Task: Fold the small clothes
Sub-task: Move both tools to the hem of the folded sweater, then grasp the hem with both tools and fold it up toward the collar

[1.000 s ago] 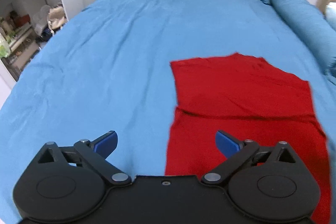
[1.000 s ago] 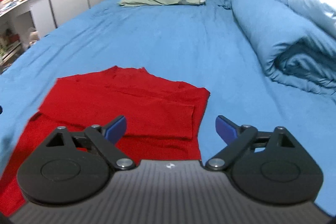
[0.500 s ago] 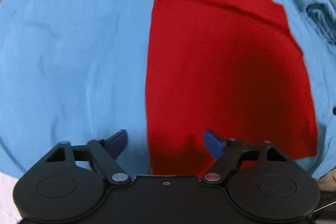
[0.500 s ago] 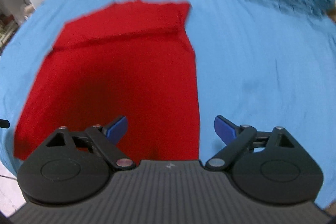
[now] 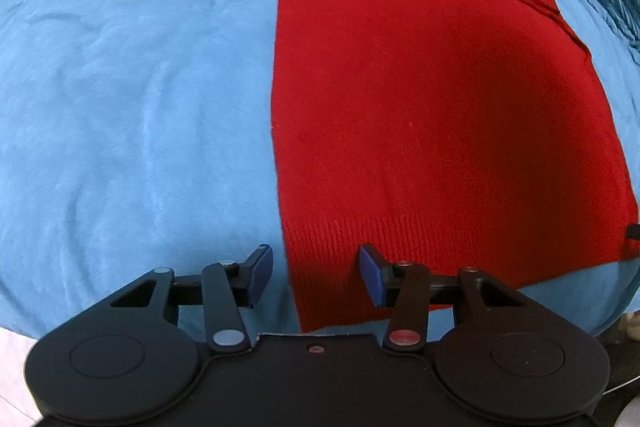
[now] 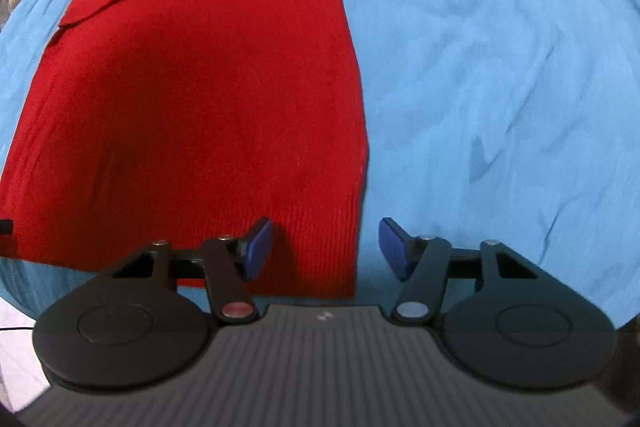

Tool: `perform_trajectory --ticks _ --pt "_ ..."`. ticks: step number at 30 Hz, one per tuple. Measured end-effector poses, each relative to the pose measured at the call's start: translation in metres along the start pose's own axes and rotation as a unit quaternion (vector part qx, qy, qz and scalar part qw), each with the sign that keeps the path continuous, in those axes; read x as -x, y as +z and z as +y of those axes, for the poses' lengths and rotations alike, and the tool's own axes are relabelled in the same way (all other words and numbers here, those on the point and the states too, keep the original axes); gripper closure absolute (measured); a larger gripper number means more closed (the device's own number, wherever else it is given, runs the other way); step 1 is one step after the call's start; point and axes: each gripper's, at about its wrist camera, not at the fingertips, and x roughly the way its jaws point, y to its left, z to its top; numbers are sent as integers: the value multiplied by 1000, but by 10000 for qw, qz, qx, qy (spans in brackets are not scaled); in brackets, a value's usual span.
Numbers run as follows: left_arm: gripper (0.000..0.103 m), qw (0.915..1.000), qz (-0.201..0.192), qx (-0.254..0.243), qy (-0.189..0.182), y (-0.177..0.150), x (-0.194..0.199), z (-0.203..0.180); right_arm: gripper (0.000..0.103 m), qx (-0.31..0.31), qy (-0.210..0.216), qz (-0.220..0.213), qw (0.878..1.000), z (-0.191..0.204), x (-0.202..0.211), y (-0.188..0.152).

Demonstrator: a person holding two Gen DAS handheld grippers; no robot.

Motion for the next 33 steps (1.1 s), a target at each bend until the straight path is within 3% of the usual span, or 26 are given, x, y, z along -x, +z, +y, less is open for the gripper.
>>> perform_trajectory --ticks 4,6,8,9,10,11,19,23,27,30,33 --pt "51 10000 17 -32 62 -6 0 -6 39 -272 13 219 9994 -5 -6 -10" --pt "57 10000 58 -25 32 -7 1 -6 51 -383 71 239 9990 -7 -5 -11" --pt "80 9999 115 -57 -10 -5 4 -6 74 -352 174 311 9987 -7 -4 -8" --pt "86 9999 147 -83 -33 -4 6 -7 79 -310 231 346 9987 -7 -4 -6" --pt "94 9998 180 -124 -24 -4 6 -10 80 -238 228 383 9987 -5 -2 -4" --pt "96 9997 204 -149 -11 -4 5 -12 80 -191 231 394 9988 -3 -1 -4" --pt "98 9990 235 250 -273 21 57 -4 82 -571 829 360 9943 -11 46 25" --pt "98 9980 -20 526 -364 58 99 -2 82 -875 1265 87 9881 -11 88 73" --pt "98 9927 -699 812 -548 126 133 4 82 -1057 1634 -401 9801 -9 112 145" --pt "98 9873 -1203 812 -651 190 133 6 82 -1127 1927 -767 9717 -5 107 213" --pt "98 9789 -1737 821 -690 257 111 4 82 -1071 1979 -1025 9689 0 76 286"
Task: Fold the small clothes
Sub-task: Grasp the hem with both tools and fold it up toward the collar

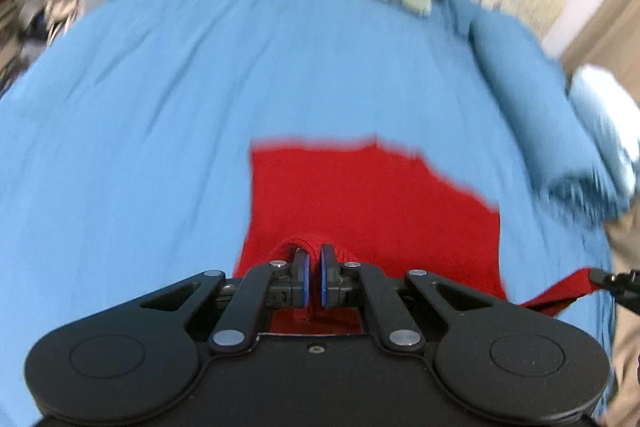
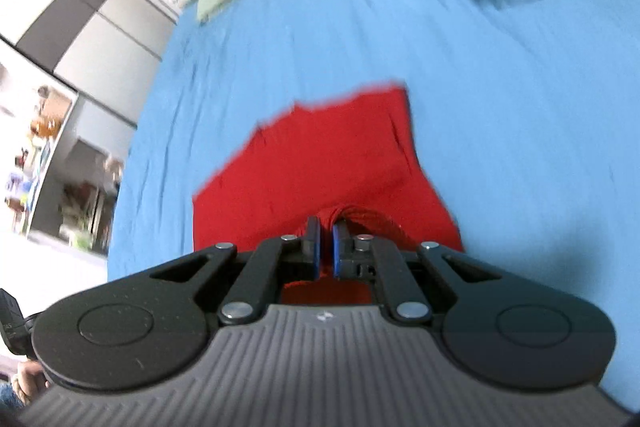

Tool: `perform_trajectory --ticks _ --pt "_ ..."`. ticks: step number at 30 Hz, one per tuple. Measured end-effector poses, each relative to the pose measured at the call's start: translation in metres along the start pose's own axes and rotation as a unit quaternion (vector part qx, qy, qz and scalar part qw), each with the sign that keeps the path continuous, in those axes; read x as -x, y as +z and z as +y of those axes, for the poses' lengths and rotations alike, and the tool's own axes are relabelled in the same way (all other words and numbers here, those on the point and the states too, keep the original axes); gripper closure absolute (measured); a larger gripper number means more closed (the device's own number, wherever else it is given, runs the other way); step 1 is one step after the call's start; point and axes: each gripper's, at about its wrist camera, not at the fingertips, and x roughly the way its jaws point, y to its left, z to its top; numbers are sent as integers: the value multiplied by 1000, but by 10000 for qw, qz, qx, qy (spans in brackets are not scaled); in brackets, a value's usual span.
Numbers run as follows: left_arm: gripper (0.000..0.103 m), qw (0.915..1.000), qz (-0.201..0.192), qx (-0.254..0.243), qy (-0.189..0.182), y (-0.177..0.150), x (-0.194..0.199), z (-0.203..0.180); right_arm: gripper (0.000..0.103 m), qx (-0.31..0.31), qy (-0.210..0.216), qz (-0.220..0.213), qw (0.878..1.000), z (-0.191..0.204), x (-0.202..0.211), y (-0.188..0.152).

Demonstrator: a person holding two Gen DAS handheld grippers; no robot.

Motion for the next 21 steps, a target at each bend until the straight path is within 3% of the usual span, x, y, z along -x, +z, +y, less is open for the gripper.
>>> perform_trajectory --ticks 2,5,8,10,18,19,21 --pt "98 9996 -287 24 51 27 -42 -2 82 99 -29 -173 9998 2 -40 33" --pt "98 9983 -420 316 236 50 -111 -2 82 57 -142 -296 9994 -14 -114 65" --pt "98 9969 -339 476 521 51 -174 5 82 -35 -317 -281 9991 -38 -181 76" --pt "98 9955 -276 538 727 43 -203 6 82 34 -425 -284 9987 -44 -205 79" --pt "97 9916 -310 828 939 52 -222 4 82 321 -386 -274 9984 -58 -236 95" --pt "96 9905 -280 898 1001 53 -224 4 79 403 -433 -289 9978 -56 -234 96" --pt "87 9878 -313 1063 1092 55 -221 5 59 578 -679 -433 9951 -51 -230 96"
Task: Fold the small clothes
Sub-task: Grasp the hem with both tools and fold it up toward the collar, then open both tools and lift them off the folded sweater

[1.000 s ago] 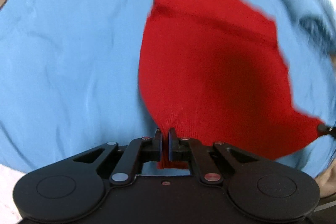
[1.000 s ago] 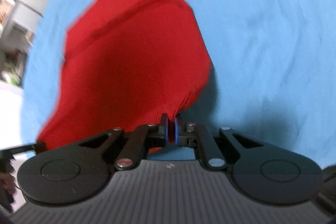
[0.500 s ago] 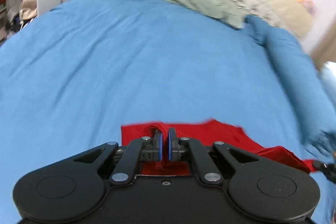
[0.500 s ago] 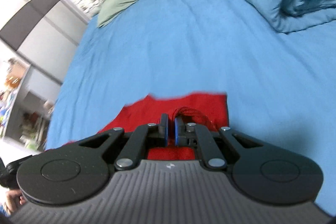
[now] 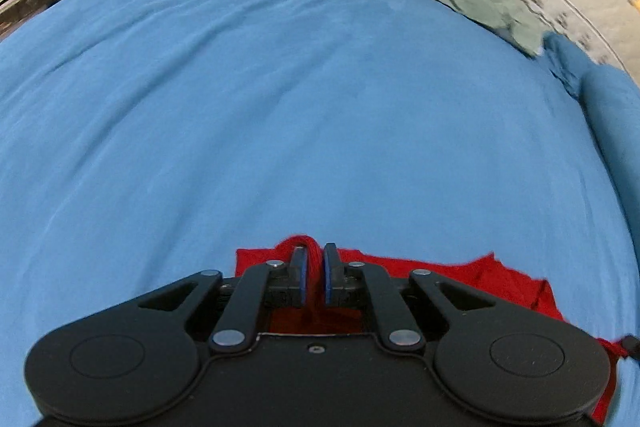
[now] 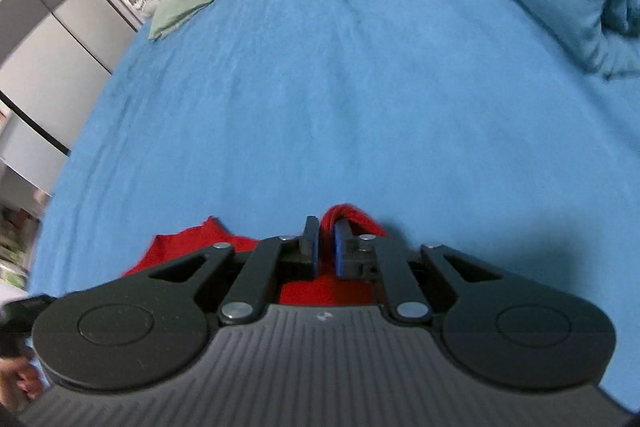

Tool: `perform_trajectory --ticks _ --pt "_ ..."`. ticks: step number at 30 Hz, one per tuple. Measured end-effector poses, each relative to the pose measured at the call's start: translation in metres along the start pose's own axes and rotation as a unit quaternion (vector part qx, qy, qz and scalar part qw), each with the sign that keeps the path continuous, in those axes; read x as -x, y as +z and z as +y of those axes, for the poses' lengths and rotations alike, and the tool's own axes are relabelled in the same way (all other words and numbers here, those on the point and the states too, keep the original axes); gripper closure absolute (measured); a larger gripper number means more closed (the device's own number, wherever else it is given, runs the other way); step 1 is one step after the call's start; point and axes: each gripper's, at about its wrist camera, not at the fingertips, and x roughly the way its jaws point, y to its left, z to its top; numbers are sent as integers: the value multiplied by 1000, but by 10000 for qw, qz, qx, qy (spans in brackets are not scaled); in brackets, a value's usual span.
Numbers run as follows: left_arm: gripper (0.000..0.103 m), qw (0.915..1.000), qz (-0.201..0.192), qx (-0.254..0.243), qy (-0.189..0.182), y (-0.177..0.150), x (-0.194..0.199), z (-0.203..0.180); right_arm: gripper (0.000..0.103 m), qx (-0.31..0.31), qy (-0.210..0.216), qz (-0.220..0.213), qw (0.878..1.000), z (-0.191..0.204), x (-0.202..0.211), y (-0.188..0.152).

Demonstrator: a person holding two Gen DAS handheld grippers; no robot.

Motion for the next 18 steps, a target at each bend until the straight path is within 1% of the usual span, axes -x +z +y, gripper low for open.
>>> perform_trajectory --ticks 1,2,3,4,5,7,8,10,12,15,16,18 --pt "69 9999 -78 75 37 1 6 -1 27 68 -45 -77 9999 1 4 0" --pt "46 9997 -192 115 56 -2 14 0 10 143 -23 -218 9997 6 10 -1" --pt "40 9994 -325 96 85 -6 23 1 10 277 76 -384 9988 8 18 -4" --pt "38 9989 -451 -13 135 -13 35 -1 11 470 204 -458 9976 12 25 -7" --pt "38 9986 -478 -153 167 -19 43 -4 11 621 253 -438 9968 16 29 -11" --pt "38 9980 -372 -508 106 -38 58 -12 11 957 419 -369 9938 25 37 -26" --pt "35 9970 -255 -732 16 -49 60 -18 11 1157 476 -317 9916 30 39 -33" --pt "31 9924 36 -1223 -110 -72 60 -29 9 1648 510 -186 9848 41 38 -52" --pt "29 9869 333 -1573 -117 -90 48 -36 9 2085 441 43 9770 48 28 -73" --pt "29 9805 657 -1849 84 -110 24 -31 9 2339 236 280 9716 45 11 -95" --pt "26 9799 617 -1898 28 -115 20 -26 9 2356 141 370 9710 39 5 -100" --pt "23 9807 458 -1897 -148 -119 22 -18 9 2352 -1 371 9712 26 5 -108"
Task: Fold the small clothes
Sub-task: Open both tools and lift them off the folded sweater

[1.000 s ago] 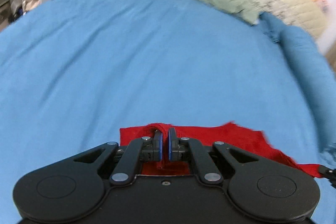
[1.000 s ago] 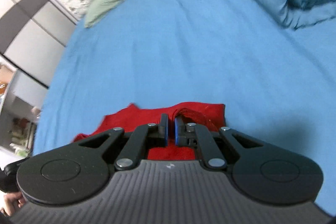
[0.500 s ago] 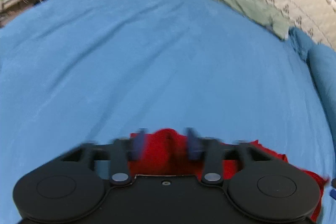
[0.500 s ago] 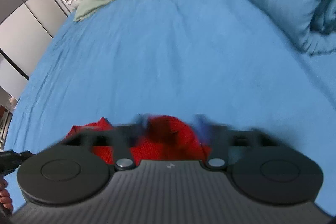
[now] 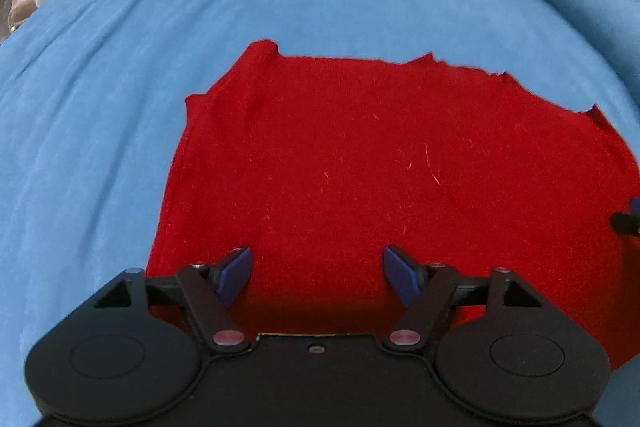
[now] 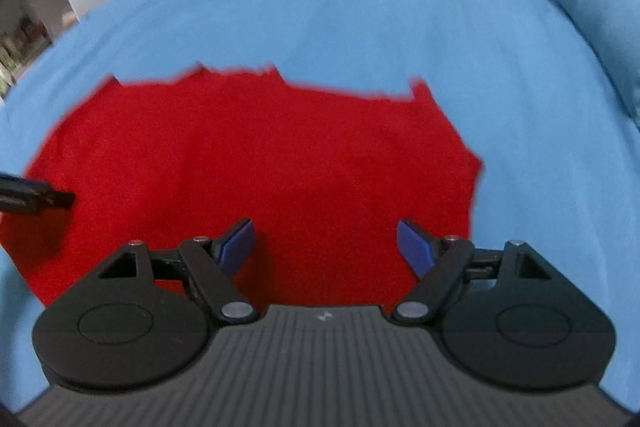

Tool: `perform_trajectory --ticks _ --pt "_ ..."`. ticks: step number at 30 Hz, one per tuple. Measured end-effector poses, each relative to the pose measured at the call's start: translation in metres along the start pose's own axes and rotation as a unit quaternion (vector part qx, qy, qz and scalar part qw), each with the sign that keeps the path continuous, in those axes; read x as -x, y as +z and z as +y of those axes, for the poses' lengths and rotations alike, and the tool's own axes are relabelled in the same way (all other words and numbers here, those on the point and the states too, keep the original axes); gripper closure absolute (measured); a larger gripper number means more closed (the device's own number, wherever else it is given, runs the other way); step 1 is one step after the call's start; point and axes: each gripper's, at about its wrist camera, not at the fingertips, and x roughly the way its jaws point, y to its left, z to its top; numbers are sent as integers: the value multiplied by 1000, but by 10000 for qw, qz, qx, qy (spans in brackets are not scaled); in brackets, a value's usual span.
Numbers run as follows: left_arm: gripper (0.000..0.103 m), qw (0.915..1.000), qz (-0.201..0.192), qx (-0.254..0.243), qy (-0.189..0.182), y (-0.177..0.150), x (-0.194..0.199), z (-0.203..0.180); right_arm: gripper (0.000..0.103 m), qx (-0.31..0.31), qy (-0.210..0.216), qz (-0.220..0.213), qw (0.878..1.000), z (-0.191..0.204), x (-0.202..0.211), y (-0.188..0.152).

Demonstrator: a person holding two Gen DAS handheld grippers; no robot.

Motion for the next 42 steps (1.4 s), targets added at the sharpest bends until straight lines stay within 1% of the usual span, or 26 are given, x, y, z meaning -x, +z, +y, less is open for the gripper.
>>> perform_trajectory --ticks 2,3,4,5,8,10,11,13,14,16,17,18,19,20,22,23,24,27,29,31,33,35,38,40,42 --pt "18 9999 -29 -50 -107 -4 1 1 9 -63 -54 -84 9999 -14 3 -10" --pt "18 9998 -24 -124 -138 -4 0 0 9 -87 -136 -75 9998 -19 4 -13" --pt "17 9997 -14 -227 -135 -5 1 -1 9 -98 -255 -56 9996 -23 6 -14" --pt "15 9994 9 -331 -133 -6 1 -2 8 -151 -495 -20 9987 -26 9 -16" --pt "11 9984 153 -527 -92 -4 -3 -6 9 -516 -725 -2 9960 -35 28 -17" --pt "11 9978 260 -603 41 -2 2 -10 9 -492 -788 -195 9955 -32 50 -16" --pt "11 9974 246 -653 158 -1 9 -13 8 -468 -800 -286 9953 -31 60 -13" --pt "11 9964 43 -737 415 -1 26 -20 8 -465 -796 -425 9948 -25 88 -12" --pt "11 9960 -48 -754 479 -1 37 -24 8 -538 -811 -356 9946 -20 103 -11" --pt "10 9960 -81 -841 301 1 56 -37 8 -694 -802 -114 9943 -8 125 -11" --pt "9 9958 -61 -881 223 3 64 -44 7 -674 -716 -49 9951 3 136 -10" --pt "7 9959 -25 -887 177 3 70 -52 6 -662 -699 -40 9953 12 146 -14" --pt "0 9963 50 -851 128 4 75 -59 2 -736 -750 -29 9945 20 154 -17" --pt "0 9967 138 -794 51 3 76 -65 0 -881 -802 13 9929 24 158 -21" --pt "0 9964 426 -691 -228 2 72 -75 0 -1392 -842 334 9861 26 156 -32" --pt "0 9955 529 -707 -350 0 69 -80 0 -1740 -827 531 9798 26 151 -37" --pt "0 9946 556 -779 -400 -3 67 -86 0 -2044 -814 590 9737 24 147 -44" --pt "0 9921 394 -1165 -238 -8 61 -103 0 -2781 -828 554 9554 15 128 -66" --pt "0 9911 301 -1283 -170 -11 57 -110 0 -3046 -887 439 9473 10 114 -81" --pt "0 9917 228 -1245 -229 -11 51 -111 0 -3371 -777 111 9382 3 102 -96" --pt "0 9936 181 -1082 -272 -9 45 -109 2 -3667 -597 -238 9281 -2 94 -108" --pt "0 9954 160 -896 -299 -7 38 -112 8 -3902 -437 -550 9180 -8 88 -118" --pt "0 9970 215 -679 -307 -2 29 -115 11 -4143 -427 -967 9040 -15 84 -128" --pt "0 9974 258 -598 -318 1 25 -117 11 -4212 -407 -1084 8996 -20 80 -128" --pt "0 9973 339 -555 -329 5 23 -118 12 -4181 -398 -1124 9005 -24 76 -125"
